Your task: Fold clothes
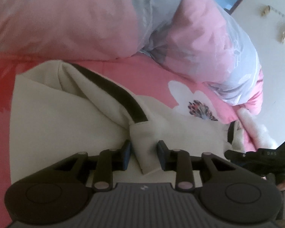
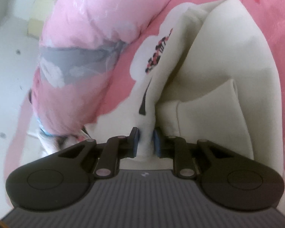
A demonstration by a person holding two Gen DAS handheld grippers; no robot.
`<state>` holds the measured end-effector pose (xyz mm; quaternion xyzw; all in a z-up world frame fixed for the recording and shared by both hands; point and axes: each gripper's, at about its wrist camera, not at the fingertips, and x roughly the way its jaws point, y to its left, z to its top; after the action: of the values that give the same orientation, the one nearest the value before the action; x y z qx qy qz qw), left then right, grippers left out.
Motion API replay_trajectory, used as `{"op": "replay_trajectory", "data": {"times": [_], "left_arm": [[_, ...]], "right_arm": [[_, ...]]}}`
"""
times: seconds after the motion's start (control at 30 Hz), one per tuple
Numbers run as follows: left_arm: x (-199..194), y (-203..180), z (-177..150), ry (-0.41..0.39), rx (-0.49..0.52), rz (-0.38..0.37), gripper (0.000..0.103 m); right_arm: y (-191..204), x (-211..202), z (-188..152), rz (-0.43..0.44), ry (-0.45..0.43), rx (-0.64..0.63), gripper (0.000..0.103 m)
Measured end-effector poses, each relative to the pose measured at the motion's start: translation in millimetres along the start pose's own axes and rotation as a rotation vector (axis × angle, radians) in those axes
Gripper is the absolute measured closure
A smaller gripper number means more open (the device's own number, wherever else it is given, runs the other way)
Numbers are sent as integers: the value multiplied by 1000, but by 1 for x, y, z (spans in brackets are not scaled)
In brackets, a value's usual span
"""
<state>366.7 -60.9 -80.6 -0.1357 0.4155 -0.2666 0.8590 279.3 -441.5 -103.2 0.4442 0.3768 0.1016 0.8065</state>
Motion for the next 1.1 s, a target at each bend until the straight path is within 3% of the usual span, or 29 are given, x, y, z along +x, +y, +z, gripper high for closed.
{"op": "replay_trajectory", "data": {"times": [0.13, 0.27, 0.33, 0.47, 0.53, 0.67, 0.8, 0.93, 1.1], "left_arm": [[-2, -9, -3, -12, 93, 51, 70], [-3, -18, -10, -24, 177, 99, 70], [-4, -22, -14, -33, 200, 124, 71], [-4, -30, -24, -58, 255, 171, 72], [-5, -33, -28, -70, 292, 189, 71], [-7, -32, -31, -80, 322, 194, 71], [-7, -30, -32, -93, 307, 191, 71], [-7, -31, -32, -113, 282, 187, 71], [-28, -40, -34, -224, 289, 228, 72]], "right_arm": [[22, -11, -6, -80, -35, -106, 85], [70, -40, -17, -203, -187, -388, 85], [91, -39, -23, -218, -235, -500, 85], [108, -1, -30, -170, -181, -612, 85], [106, 28, -36, -200, -142, -659, 85], [81, 66, -54, -256, -100, -721, 86], [89, 55, -46, -253, -96, -669, 85], [113, 46, -54, -230, -160, -745, 85], [84, 67, -58, -276, -91, -716, 86]]}}
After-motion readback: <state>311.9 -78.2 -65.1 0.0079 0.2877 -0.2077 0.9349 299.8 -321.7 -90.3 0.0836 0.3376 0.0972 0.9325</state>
